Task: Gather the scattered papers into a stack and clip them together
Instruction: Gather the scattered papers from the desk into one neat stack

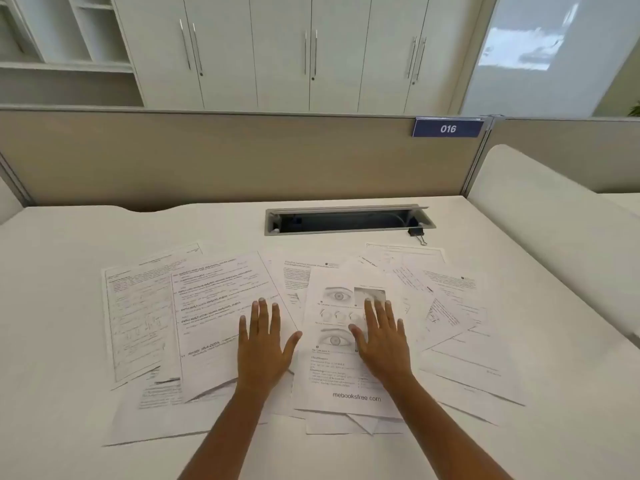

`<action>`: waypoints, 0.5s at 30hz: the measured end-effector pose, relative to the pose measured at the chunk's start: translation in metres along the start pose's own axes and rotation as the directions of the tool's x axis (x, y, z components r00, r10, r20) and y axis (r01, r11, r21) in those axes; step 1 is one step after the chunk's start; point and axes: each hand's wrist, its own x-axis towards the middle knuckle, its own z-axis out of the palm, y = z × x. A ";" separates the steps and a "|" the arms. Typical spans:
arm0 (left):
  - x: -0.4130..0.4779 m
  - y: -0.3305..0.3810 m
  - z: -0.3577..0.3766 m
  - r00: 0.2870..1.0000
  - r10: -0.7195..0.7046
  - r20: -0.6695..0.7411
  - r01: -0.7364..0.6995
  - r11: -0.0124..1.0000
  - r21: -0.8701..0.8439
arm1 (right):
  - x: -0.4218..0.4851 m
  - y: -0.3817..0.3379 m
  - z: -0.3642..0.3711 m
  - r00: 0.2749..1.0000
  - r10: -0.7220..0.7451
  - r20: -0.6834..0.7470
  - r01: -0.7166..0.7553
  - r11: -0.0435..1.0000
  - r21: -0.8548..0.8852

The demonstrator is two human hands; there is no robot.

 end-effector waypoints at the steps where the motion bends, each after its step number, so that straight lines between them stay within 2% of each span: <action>1: -0.001 0.000 0.004 1.000 0.005 -0.009 -0.006 0.999 -0.033 | -0.001 0.002 0.002 1.000 0.014 0.011 -0.014 1.000 0.010; 2: -0.003 0.001 0.000 0.999 -0.015 0.049 0.017 0.999 -0.035 | -0.002 0.003 0.005 1.000 0.009 -0.015 -0.009 1.000 0.007; 4: -0.007 0.002 0.004 0.996 -0.033 0.078 0.034 0.999 -0.015 | -0.005 0.006 0.012 1.000 0.014 -0.011 -0.013 1.000 0.014; 9: -0.010 0.011 0.010 0.984 0.015 0.180 -0.011 1.000 -0.021 | -0.009 0.009 0.022 1.000 0.022 0.002 -0.022 1.000 -0.003; 12: -0.010 0.020 0.007 0.986 0.017 0.163 -0.011 0.999 -0.037 | -0.010 0.009 0.022 1.000 0.026 0.010 -0.026 1.000 -0.005; 15: -0.010 0.034 -0.003 0.981 -0.004 0.196 0.046 0.977 -0.207 | -0.010 0.009 0.024 0.999 0.034 -0.007 -0.034 0.999 0.016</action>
